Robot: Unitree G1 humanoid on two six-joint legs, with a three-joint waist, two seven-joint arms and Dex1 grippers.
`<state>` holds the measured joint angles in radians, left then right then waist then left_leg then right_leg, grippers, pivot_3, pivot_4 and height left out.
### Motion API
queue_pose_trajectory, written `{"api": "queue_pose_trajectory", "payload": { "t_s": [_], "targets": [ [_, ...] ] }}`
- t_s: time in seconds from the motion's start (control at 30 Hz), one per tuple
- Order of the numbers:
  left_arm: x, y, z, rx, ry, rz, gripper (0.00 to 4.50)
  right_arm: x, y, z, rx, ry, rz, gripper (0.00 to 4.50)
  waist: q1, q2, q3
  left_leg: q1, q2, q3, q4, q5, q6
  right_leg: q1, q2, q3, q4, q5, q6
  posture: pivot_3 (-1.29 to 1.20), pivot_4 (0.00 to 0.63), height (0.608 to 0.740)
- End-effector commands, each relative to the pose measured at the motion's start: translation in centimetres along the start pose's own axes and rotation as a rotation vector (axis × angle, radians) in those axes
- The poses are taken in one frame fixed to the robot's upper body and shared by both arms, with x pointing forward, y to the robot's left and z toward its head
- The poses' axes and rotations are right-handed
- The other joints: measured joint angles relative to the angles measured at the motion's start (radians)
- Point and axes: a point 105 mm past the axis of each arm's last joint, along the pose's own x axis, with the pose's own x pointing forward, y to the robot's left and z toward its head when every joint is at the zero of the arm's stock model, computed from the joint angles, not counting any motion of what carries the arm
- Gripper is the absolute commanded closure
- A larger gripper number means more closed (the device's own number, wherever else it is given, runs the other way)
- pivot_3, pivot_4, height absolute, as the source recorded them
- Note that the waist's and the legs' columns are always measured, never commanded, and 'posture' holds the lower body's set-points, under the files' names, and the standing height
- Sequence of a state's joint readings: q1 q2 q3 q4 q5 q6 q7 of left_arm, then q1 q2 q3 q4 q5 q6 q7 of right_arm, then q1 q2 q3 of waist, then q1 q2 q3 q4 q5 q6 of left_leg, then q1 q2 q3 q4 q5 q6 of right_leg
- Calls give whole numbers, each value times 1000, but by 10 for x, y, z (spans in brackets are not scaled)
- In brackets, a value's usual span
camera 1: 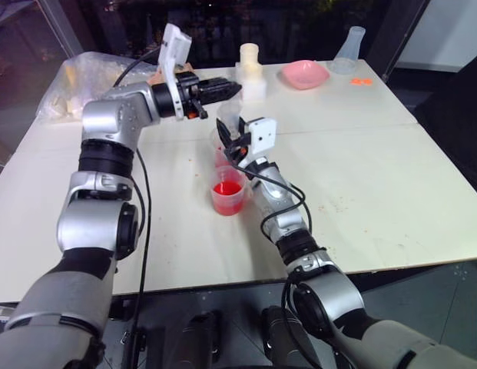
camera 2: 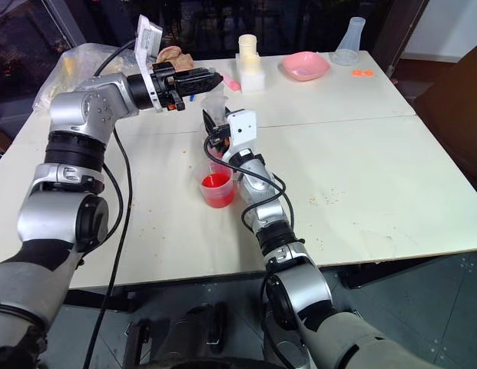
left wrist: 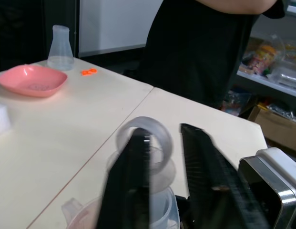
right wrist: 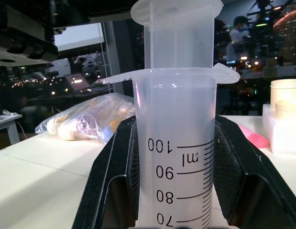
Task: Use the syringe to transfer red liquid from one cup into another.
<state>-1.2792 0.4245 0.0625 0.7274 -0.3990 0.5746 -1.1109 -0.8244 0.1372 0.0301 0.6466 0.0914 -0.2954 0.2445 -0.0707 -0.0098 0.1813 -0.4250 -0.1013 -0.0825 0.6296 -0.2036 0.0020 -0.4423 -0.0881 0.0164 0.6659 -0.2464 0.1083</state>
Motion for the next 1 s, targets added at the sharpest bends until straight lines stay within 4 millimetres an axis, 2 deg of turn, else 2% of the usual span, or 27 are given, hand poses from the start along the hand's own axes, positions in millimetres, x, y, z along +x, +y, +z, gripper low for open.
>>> {"api": "queue_pose_trajectory", "payload": {
  "t_s": [0.03, 0.1, 0.37, 0.5, 0.7, 0.87, 1.0],
  "targets": [
    [-7, -8, 30, 103, -62, -20, 2184, 2, 12, 9, -4, -27, 40, 3092, 0, 0, 0, 0, 0, 0, 0, 0, 0, 0, 0, 0, 0, 0, 0, 0, 150, 740],
    [-13, -8, 29, 107, -54, -19, 1691, 4, 10, 18, -11, -49, 36, 3092, 0, 0, 0, 0, 0, 0, 0, 0, 0, 0, 0, 0, 0, 0, 0, 0, 150, 740],
    [-43, 5, 27, 100, -27, 48, 1691, 6, 5, 36, -18, -90, 22, 3092, 1, 0, 0, 0, 0, 0, 0, 0, 0, 0, 0, 0, 0, 0, 0, 0, 150, 740],
    [-64, 13, 31, 105, -29, 113, 1691, 11, 0, 50, -30, -124, 10, 3092, 1, 0, 0, 0, 0, 0, 0, 0, 0, 0, 0, 0, 0, 0, 0, 0, 150, 740],
    [-84, 22, 32, 109, -33, 188, 1691, 19, -9, 71, -50, -175, -7, 3092, 1, 0, 0, 0, 0, 0, 0, 0, 0, 0, 0, 0, 0, 0, 0, 0, 150, 740],
    [-87, 23, 31, 109, -40, 203, 1691, 23, -11, 89, -54, -208, -3, 3092, 1, 0, 0, 0, 0, 0, 0, 0, 0, 0, 0, 0, 0, 0, 0, 0, 150, 740],
    [-87, 24, 31, 110, -43, 208, 1691, 23, -4, 106, 9, -200, 31, 3092, 2, 0, 0, 0, 0, 0, 0, 0, 0, 0, 0, 0, 0, 0, 0, 0, 150, 740]
  ]
}}
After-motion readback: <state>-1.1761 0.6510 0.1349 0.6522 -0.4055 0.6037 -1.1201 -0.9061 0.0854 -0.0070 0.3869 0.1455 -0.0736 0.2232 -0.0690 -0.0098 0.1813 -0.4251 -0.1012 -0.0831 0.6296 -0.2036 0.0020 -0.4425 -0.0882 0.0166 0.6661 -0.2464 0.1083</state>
